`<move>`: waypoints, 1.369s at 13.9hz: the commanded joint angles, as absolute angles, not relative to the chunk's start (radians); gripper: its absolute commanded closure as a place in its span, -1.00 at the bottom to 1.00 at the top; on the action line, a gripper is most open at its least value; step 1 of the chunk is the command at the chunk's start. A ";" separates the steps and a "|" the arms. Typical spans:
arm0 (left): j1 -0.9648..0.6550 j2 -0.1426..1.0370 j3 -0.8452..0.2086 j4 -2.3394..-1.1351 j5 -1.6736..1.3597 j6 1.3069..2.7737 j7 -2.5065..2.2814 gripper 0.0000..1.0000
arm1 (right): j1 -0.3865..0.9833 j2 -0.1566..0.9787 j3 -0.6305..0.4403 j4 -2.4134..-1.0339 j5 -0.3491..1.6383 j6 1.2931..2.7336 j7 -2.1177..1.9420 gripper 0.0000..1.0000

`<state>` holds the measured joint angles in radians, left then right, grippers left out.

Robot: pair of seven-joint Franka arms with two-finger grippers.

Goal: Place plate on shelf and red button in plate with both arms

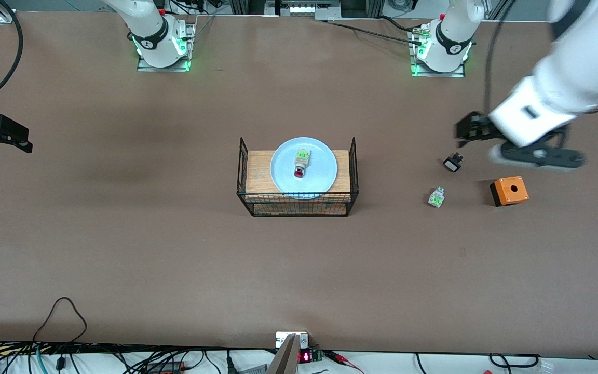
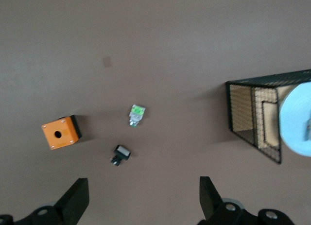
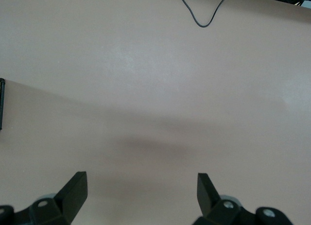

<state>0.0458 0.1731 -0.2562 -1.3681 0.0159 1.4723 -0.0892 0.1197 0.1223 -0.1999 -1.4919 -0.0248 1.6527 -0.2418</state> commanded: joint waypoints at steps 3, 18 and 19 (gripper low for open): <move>-0.032 0.009 0.003 -1.548 -0.014 1.505 0.014 -1.00 | 0.120 0.132 -0.199 -1.471 -0.037 1.649 -0.244 -1.00; -0.057 -0.028 0.012 -1.646 0.017 1.586 -0.038 -1.00 | 0.120 0.130 -0.201 -1.471 -0.037 1.649 -0.244 -1.00; -0.057 -0.028 0.012 -1.646 0.017 1.586 -0.038 -1.00 | 0.118 0.132 -0.201 -1.471 -0.037 1.651 -0.244 -1.00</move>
<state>-0.0424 -0.0017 0.0003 -1.6200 0.0019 1.5707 -0.0278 0.1195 0.1225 -0.2009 -1.4916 -0.0254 1.6538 -0.2418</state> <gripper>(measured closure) 0.000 0.000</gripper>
